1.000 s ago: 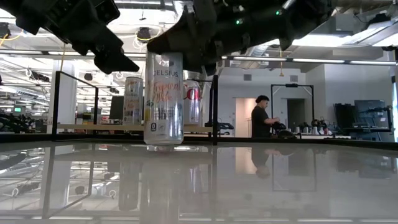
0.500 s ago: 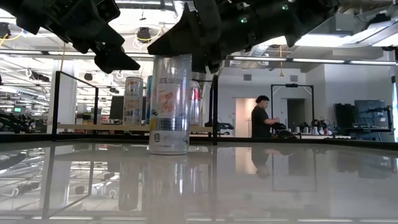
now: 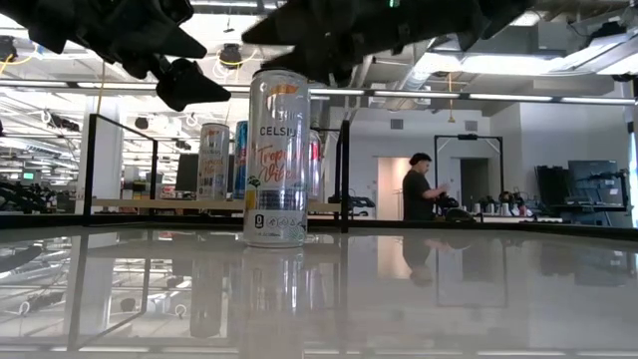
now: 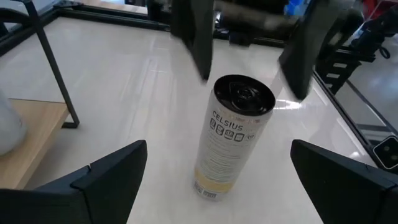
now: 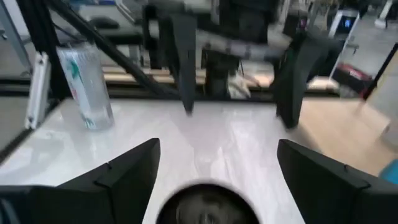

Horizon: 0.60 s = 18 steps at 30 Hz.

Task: Place canned beverage on shelf
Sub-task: Put the orange soda can on the shelf

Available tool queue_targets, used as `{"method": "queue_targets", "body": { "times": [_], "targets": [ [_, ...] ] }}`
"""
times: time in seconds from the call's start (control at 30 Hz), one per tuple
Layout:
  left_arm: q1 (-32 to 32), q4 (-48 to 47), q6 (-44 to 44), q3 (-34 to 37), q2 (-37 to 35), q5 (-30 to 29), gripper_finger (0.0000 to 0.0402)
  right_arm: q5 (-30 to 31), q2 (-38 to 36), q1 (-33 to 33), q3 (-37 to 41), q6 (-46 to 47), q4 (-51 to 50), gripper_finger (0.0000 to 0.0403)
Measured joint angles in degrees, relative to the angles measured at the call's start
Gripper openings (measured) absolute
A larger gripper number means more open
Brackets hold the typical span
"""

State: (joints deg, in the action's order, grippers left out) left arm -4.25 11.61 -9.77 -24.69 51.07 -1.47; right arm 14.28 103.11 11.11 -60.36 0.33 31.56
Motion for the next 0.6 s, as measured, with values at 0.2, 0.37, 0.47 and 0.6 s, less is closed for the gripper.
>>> {"method": "queue_targets", "body": {
  "times": [0.2, 0.37, 0.47, 0.6],
  "targets": [
    [0.00, 2.26, -0.18, 0.04, 0.78, -0.41, 0.0381, -1.07, -5.04, 0.39, 0.09, -2.12, -3.98, 0.0364],
    [-1.05, 8.48, 0.17, -1.19, 6.76, 1.22, 0.0381, -0.92, -13.51, 1.68, 0.07, -3.34, -13.13, 0.0363],
    [-2.44, 6.99, 3.12, -5.39, 11.34, 1.22, 0.0381, -0.39, -17.99, 2.62, 0.07, -3.38, -18.94, 0.0362],
    [-3.95, 3.90, 7.52, -12.05, 15.83, -0.02, 0.0381, 4.27, -21.36, 4.41, 0.07, -3.38, -23.86, 0.0361]
  ]
}}
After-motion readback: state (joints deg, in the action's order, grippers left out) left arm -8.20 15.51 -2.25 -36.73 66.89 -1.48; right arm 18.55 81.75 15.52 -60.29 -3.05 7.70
